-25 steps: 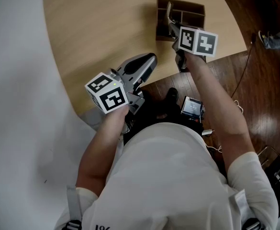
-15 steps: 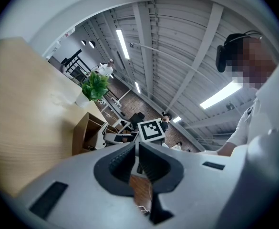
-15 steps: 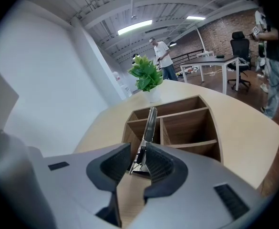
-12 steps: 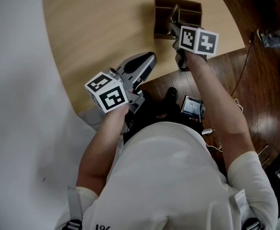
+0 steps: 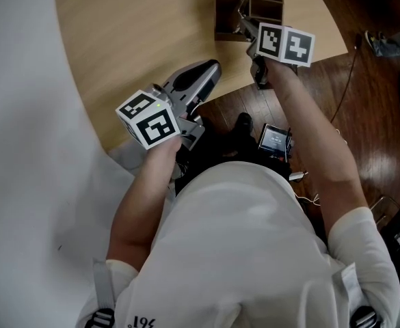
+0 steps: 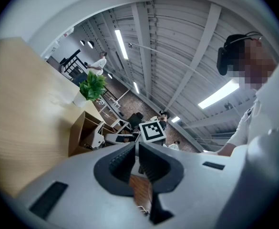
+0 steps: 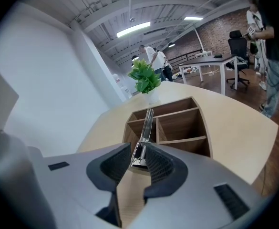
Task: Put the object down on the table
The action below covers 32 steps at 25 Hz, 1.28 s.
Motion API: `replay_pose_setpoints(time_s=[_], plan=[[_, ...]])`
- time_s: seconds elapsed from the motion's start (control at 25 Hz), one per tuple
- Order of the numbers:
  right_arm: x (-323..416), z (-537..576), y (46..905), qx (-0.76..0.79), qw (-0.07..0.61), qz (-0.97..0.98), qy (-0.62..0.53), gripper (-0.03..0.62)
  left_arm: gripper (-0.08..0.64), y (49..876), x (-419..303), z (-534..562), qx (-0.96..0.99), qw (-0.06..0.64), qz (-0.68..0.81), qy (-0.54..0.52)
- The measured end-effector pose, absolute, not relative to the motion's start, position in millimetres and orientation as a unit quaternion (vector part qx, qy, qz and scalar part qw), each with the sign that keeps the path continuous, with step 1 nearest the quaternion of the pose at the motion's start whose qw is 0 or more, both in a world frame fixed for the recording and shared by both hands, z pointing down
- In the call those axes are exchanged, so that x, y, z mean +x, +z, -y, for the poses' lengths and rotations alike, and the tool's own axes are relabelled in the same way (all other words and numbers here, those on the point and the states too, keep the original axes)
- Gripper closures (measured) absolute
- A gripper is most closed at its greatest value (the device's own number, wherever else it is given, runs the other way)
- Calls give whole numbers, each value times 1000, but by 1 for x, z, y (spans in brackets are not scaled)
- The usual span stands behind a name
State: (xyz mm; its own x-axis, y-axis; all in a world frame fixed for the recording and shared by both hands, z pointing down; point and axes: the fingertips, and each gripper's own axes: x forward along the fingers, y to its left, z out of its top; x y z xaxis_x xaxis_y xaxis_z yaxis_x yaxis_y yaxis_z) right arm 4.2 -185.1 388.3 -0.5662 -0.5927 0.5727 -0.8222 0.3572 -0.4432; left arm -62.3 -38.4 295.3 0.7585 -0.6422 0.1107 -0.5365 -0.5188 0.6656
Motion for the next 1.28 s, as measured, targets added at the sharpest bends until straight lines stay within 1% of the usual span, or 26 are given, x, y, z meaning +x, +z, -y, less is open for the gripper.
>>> replay_pose_setpoints(time_s=[0.64,1.12,1.2,1.28], plan=[[28,158,375,429,130,812,373,515,555,300,-51,31,873,360,321,-75],[49,122,352,414,111,830,358,519,555,288,-40,20,887,347,294,-80],[53,114,341,410,106,834,354,568,555,282,-38,16,889,343,293,-81],[56,106,331,405,98,839,351,588,555,276,-36,11,890,339,292,-83]])
